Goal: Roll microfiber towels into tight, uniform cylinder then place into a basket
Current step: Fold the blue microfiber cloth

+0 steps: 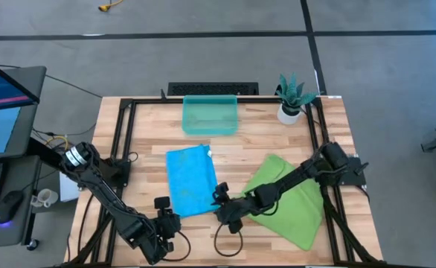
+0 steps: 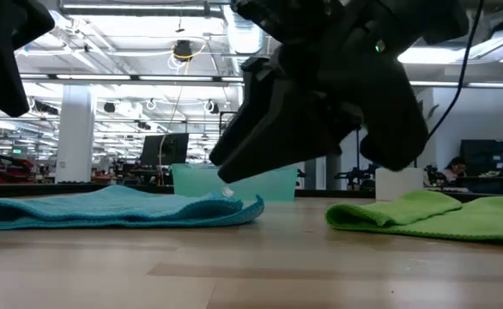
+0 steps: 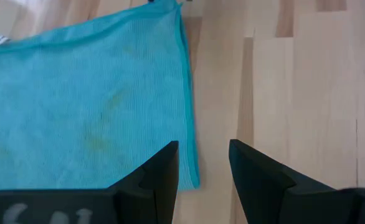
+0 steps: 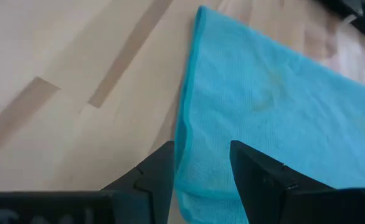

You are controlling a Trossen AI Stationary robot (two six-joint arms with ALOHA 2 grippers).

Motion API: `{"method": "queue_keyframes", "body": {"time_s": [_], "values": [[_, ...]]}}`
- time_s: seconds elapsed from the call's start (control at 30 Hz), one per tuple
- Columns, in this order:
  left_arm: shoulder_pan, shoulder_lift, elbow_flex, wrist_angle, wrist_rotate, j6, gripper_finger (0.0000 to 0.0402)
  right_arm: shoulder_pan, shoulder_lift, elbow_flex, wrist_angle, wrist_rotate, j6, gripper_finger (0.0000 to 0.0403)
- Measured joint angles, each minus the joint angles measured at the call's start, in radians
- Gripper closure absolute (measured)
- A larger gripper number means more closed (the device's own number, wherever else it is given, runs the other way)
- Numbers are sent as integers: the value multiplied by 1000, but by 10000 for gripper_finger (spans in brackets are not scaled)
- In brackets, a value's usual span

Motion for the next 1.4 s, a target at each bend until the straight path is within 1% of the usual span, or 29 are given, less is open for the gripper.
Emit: {"method": "queue_keyframes", "body": {"time_s": [0.17, 0.27, 0.37, 0.5, 0.6, 0.67, 0.73, 0.9, 1.1, 1.27, 1.4], "values": [[0, 0, -1, 0, 2, -17, 267, 1, 14, 28, -32, -39, 1, 225], [0, 0, -23, 2, 2, -53, 259, -8, 13, 30, -51, -56, 23, 225], [9, 0, -52, 8, 14, -83, 241, -28, 13, 30, -98, -70, 38, 225], [27, 0, -68, 22, 54, -91, 210, -47, 13, 29, -107, -121, 38, 225], [34, 0, -90, 61, 77, -45, 197, -51, 13, 29, -112, -125, 44, 225], [34, 0, -114, 107, 79, 6, 195, -54, 19, 29, -115, -126, 54, 225], [34, 0, -133, 134, 80, 22, 195, -58, 28, 28, -128, -127, 55, 225], [34, 0, -167, 136, 79, -22, 194, -59, 57, 30, -104, -121, 55, 225], [35, 0, -236, 221, 76, 22, 194, -71, 56, 30, -113, -133, 83, 225], [34, -4, -295, 304, 65, 11, 194, -71, 56, 30, -114, -132, 87, 225], [33, -6, -316, 323, 46, -9, 196, -71, 56, 30, -117, -135, 99, 228]]}}
